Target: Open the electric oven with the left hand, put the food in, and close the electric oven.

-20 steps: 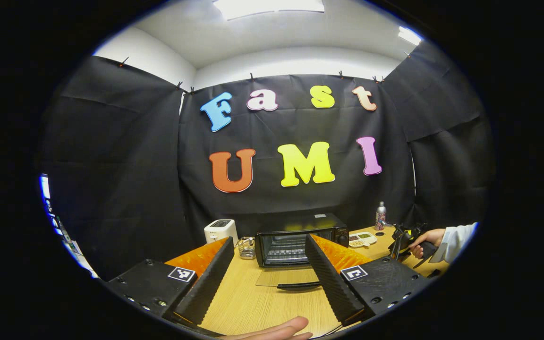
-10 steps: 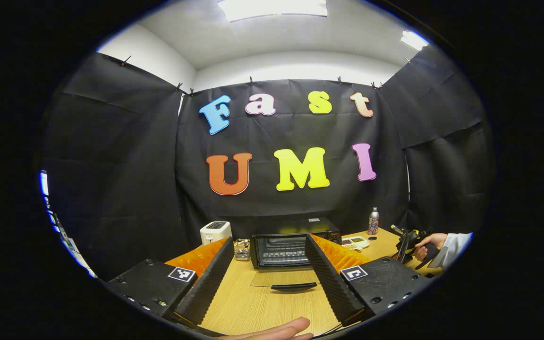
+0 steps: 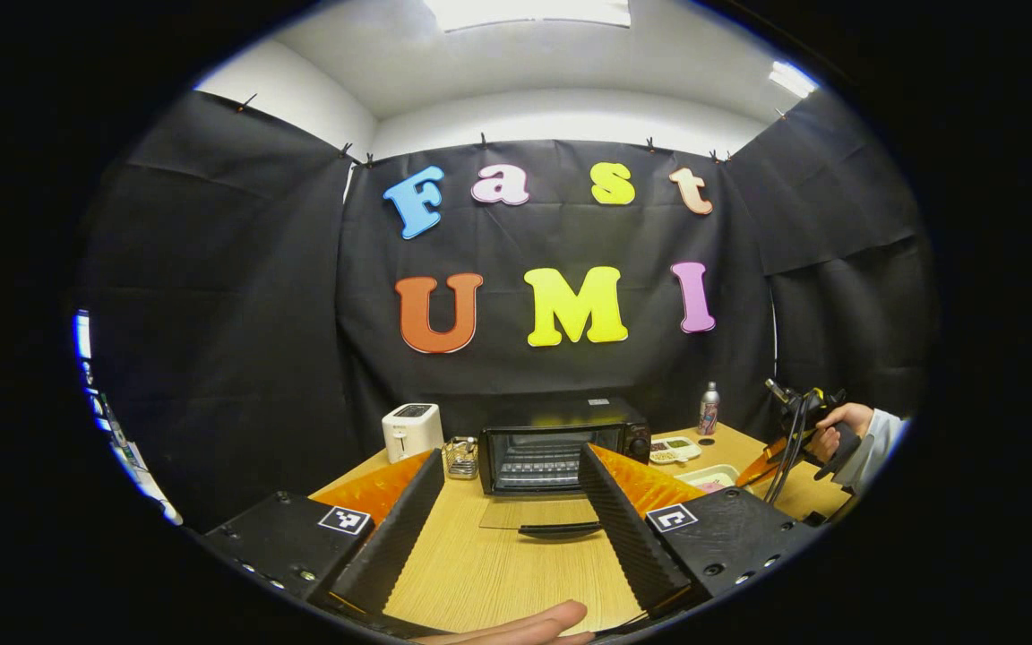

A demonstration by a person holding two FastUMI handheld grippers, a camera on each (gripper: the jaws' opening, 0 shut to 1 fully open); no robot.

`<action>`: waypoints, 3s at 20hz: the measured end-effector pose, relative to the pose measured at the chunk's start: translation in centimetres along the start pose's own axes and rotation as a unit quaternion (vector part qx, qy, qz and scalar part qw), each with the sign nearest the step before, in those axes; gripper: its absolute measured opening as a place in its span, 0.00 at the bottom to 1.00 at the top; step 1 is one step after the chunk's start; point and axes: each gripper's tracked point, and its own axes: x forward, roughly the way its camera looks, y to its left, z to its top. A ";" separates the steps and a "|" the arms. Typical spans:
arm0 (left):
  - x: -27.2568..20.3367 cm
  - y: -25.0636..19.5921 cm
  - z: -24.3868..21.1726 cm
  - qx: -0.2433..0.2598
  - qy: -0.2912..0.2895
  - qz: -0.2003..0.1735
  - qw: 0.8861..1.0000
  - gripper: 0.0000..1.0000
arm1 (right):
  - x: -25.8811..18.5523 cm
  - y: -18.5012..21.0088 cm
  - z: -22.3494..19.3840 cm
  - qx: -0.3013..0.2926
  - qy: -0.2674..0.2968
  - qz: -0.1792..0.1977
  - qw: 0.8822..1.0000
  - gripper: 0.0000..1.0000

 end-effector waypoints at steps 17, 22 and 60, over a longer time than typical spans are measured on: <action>0.7 6.7 -3.7 -0.011 0.003 0.046 0.999 0.96 | 17.4 20.1 2.2 0.048 -0.072 0.052 0.995 0.04; 2.5 9.3 -7.1 -0.005 0.041 0.071 0.997 0.96 | 21.6 22.5 6.5 0.145 -0.160 0.082 0.973 0.04; 11.1 -1.5 -18.8 -0.061 0.213 -0.047 0.974 0.94 | -5.0 20.2 2.7 -0.248 -0.474 -0.031 0.844 0.95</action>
